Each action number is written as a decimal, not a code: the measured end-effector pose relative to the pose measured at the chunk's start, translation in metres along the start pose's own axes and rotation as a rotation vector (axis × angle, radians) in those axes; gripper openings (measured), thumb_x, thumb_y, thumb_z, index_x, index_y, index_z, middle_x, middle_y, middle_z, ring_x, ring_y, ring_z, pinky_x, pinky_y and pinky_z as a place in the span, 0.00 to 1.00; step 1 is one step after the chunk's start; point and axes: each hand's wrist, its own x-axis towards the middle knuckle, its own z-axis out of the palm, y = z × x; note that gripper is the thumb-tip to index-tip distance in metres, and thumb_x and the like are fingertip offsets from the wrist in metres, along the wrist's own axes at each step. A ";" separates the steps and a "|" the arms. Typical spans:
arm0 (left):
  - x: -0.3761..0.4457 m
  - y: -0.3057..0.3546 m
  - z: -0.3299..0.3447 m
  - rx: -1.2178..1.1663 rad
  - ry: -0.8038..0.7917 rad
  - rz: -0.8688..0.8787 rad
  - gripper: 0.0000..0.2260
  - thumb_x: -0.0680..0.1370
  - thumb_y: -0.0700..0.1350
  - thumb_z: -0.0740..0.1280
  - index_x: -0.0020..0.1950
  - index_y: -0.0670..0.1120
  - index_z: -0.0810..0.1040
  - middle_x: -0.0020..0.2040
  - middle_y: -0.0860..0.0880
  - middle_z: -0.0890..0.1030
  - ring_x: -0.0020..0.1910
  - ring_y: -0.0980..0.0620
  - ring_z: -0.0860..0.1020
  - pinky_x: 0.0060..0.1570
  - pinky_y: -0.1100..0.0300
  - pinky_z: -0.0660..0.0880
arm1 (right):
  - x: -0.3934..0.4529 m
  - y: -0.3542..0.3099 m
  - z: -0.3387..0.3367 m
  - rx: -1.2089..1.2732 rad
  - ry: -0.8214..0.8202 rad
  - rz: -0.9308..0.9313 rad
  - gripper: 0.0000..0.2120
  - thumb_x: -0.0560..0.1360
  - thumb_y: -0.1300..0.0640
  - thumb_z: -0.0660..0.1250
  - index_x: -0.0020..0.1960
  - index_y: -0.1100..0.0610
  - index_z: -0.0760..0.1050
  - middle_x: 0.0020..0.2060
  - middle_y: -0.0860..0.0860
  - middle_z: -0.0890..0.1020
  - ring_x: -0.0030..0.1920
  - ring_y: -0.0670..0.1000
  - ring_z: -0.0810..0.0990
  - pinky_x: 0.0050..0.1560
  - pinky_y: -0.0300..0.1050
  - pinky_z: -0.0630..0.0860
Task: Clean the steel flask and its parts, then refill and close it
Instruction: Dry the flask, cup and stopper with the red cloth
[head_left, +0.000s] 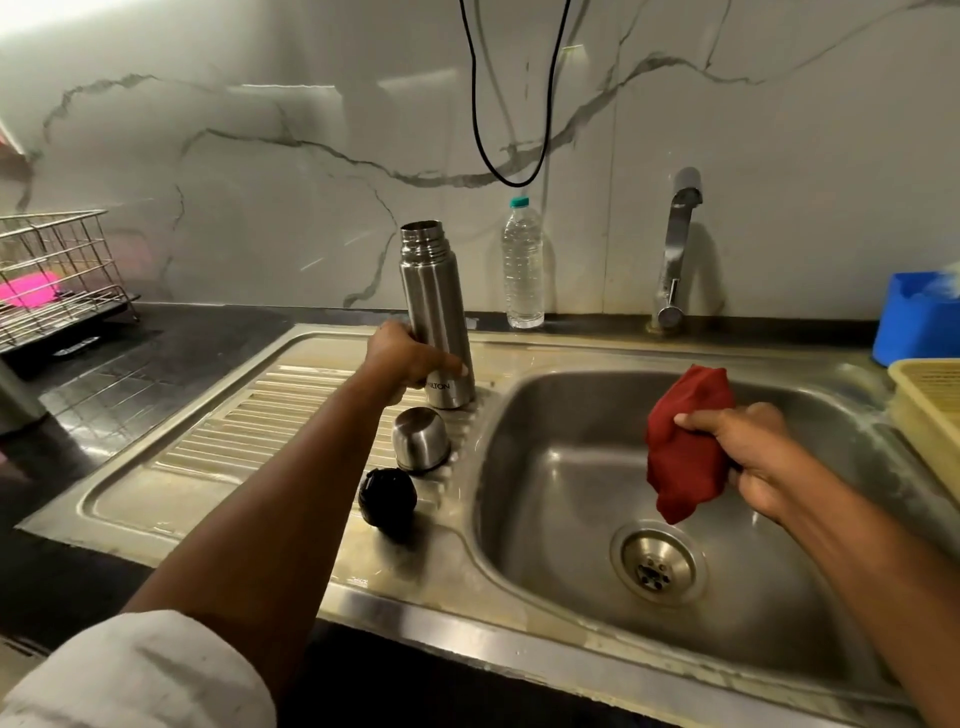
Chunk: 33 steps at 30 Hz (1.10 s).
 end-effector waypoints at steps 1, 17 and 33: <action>-0.001 -0.001 -0.001 -0.004 -0.006 0.007 0.29 0.64 0.39 0.85 0.62 0.43 0.80 0.55 0.45 0.85 0.53 0.46 0.84 0.45 0.55 0.82 | 0.000 0.001 0.000 -0.003 -0.009 -0.008 0.18 0.73 0.67 0.75 0.61 0.62 0.76 0.49 0.56 0.83 0.45 0.52 0.81 0.41 0.47 0.76; -0.036 -0.004 -0.025 0.267 -0.040 -0.073 0.38 0.61 0.58 0.85 0.60 0.36 0.80 0.55 0.39 0.83 0.53 0.43 0.82 0.56 0.46 0.83 | -0.001 0.006 0.005 -0.075 -0.072 -0.083 0.12 0.73 0.67 0.75 0.52 0.56 0.78 0.47 0.56 0.84 0.46 0.56 0.83 0.44 0.49 0.79; -0.085 0.014 0.008 0.560 -0.068 0.359 0.19 0.63 0.53 0.85 0.50 0.51 0.86 0.45 0.54 0.84 0.46 0.54 0.81 0.39 0.59 0.75 | -0.013 0.006 0.009 -0.198 -0.080 -0.192 0.13 0.73 0.64 0.77 0.50 0.51 0.78 0.47 0.53 0.85 0.48 0.54 0.83 0.46 0.52 0.81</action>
